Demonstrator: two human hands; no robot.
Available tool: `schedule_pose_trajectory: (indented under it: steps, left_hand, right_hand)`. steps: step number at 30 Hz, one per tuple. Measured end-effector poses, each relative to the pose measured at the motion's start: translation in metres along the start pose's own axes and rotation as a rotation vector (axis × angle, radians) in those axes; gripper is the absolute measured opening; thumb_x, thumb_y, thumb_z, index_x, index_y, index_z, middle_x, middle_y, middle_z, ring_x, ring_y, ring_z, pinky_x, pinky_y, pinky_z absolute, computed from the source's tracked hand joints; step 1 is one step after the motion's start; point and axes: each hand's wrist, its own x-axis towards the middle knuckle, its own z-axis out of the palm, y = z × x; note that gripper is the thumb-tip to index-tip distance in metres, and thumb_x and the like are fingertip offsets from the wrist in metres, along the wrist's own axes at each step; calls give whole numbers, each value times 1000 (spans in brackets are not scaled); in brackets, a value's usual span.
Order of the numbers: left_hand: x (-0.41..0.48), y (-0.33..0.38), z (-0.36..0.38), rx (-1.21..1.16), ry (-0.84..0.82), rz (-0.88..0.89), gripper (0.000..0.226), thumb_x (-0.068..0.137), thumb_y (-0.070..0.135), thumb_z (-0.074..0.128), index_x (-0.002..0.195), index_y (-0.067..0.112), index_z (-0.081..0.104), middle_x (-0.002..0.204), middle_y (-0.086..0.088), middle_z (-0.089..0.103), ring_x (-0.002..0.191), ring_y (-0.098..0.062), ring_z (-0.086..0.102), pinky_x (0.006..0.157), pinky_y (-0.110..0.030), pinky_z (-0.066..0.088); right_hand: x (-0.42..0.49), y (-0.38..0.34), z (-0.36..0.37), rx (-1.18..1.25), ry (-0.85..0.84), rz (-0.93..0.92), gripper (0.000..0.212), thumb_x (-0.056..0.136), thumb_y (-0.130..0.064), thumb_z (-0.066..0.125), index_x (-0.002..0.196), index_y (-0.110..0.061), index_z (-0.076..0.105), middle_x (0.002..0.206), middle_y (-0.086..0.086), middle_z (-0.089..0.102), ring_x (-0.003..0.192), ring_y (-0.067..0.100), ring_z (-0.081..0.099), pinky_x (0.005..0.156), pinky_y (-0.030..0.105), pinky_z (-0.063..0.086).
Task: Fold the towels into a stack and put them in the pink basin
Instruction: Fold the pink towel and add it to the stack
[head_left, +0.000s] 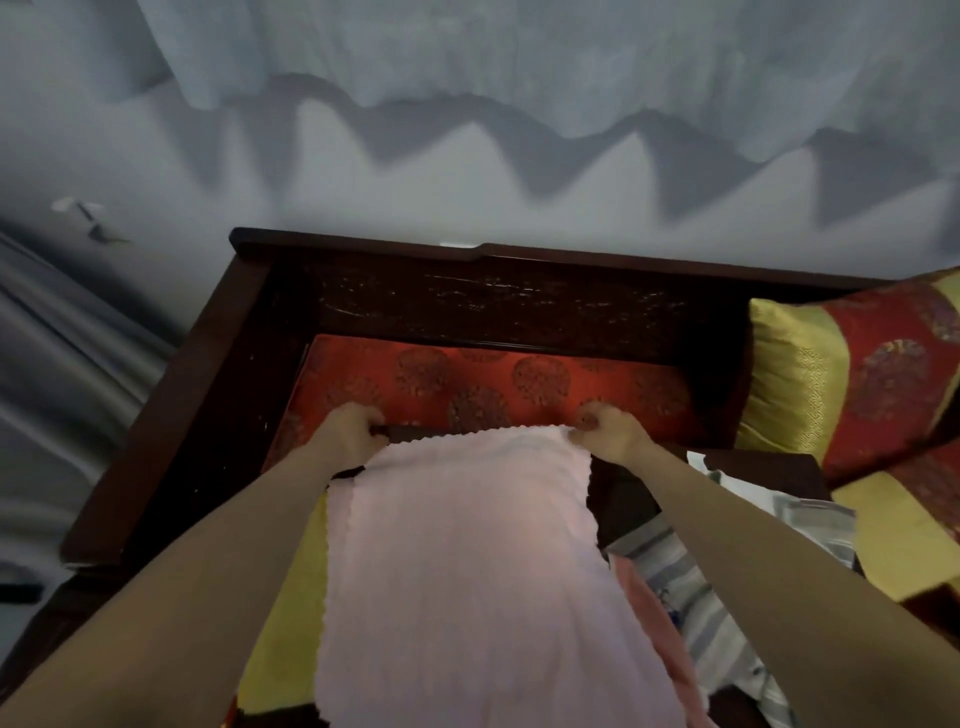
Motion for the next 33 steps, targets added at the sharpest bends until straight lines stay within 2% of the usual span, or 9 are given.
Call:
schedule_pose_trajectory:
  steps: [3, 6, 9, 12, 15, 21, 25, 28, 33]
  left_hand:
    - [10, -10, 7, 17, -35, 24, 30, 75, 14, 74, 104, 6, 66, 102, -13, 65, 99, -28, 60, 78, -27, 42]
    - [14, -20, 12, 43, -94, 2, 18, 72, 16, 77, 81, 20, 62, 83, -1, 59, 86, -23, 59, 74, -27, 46]
    - [9, -23, 8, 14, -56, 89, 32, 78, 12, 72, 63, 30, 49, 72, 4, 56, 79, -21, 59, 69, -27, 43]
    - [-11, -15, -19, -286, -35, 208, 30, 87, 3, 61, 72, 25, 48, 72, 0, 53, 65, -10, 52, 65, -25, 44]
    - [-46, -1, -64, -693, -121, 207, 16, 88, -3, 57, 80, 7, 49, 65, -6, 59, 58, -8, 58, 55, -20, 52]
    - [-104, -20, -119, -802, -504, 222, 14, 78, 11, 74, 77, 7, 60, 62, -14, 60, 54, -15, 54, 52, -18, 45]
    - [-87, -35, -92, -663, -450, 46, 13, 81, 11, 71, 91, 3, 68, 84, -19, 74, 71, -24, 69, 64, -29, 56]
    - [-67, -41, -60, -438, -352, 1, 4, 82, 6, 69, 85, 9, 68, 62, -1, 70, 59, -8, 64, 58, -20, 51]
    - [-43, -53, -30, -241, -248, 20, 14, 79, 9, 73, 77, 21, 66, 84, 0, 69, 78, -7, 62, 71, -17, 46]
  right_hand:
    - [21, 9, 11, -49, -64, 67, 53, 87, -41, 54, 137, -24, 45, 139, 9, 51, 129, 32, 45, 110, 45, 34]
    - [27, 14, 13, -71, -52, 17, 33, 86, -34, 61, 117, -23, 63, 122, 6, 63, 116, 27, 55, 103, 39, 42]
    - [15, 7, 5, 21, 116, -136, 12, 82, -19, 69, 94, -17, 68, 94, 3, 66, 88, 18, 60, 80, 24, 45]
    - [-10, -3, -13, 287, 213, -316, 20, 76, -5, 74, 75, -17, 58, 71, 0, 54, 58, 8, 44, 58, 21, 37]
    - [-48, -8, -39, 678, -2, -356, 34, 72, 11, 68, 66, -18, 52, 66, -2, 42, 55, 7, 39, 47, 17, 31]
    - [-118, 8, -74, 1053, -602, -345, 23, 50, 0, 71, 60, -14, 56, 56, 3, 52, 48, 9, 49, 42, 17, 37]
    - [-113, 9, -50, 704, -596, -296, 11, 75, -8, 77, 71, -16, 70, 63, 1, 63, 56, 8, 59, 51, 19, 48]
    - [-78, 18, -19, 289, -345, -317, 9, 85, -21, 69, 78, -19, 74, 79, -2, 70, 74, 8, 66, 71, 30, 56]
    - [-38, 30, 16, -22, -93, -434, 25, 85, -21, 68, 65, -33, 60, 105, -7, 59, 79, -6, 56, 79, 22, 39]
